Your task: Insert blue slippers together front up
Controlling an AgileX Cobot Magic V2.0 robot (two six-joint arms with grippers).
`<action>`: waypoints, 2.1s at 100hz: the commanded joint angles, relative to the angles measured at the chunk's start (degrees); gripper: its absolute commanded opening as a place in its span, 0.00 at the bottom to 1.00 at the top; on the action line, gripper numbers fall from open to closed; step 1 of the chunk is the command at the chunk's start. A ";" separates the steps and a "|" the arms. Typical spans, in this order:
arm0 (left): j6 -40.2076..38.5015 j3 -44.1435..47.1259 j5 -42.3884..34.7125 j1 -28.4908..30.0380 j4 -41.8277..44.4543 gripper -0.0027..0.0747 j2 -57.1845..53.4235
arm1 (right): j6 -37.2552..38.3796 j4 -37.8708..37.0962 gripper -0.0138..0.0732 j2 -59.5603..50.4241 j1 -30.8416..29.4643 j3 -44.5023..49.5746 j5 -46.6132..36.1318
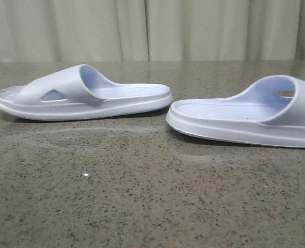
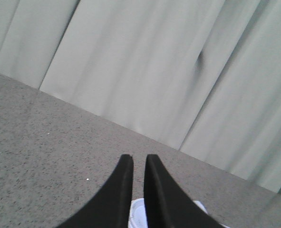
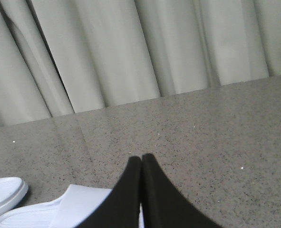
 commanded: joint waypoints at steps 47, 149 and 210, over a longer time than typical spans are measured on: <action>-0.10 -21.60 12.33 -0.39 2.83 0.13 29.89 | 0.17 9.60 0.15 23.82 -0.02 -21.26 11.34; -0.10 -21.02 11.00 -0.39 -21.70 0.55 52.64 | 0.17 12.91 0.83 26.49 -0.02 -21.26 9.10; 7.78 -21.22 12.24 -0.61 -37.35 0.55 62.39 | 0.17 12.91 0.83 26.49 -0.02 -21.26 8.66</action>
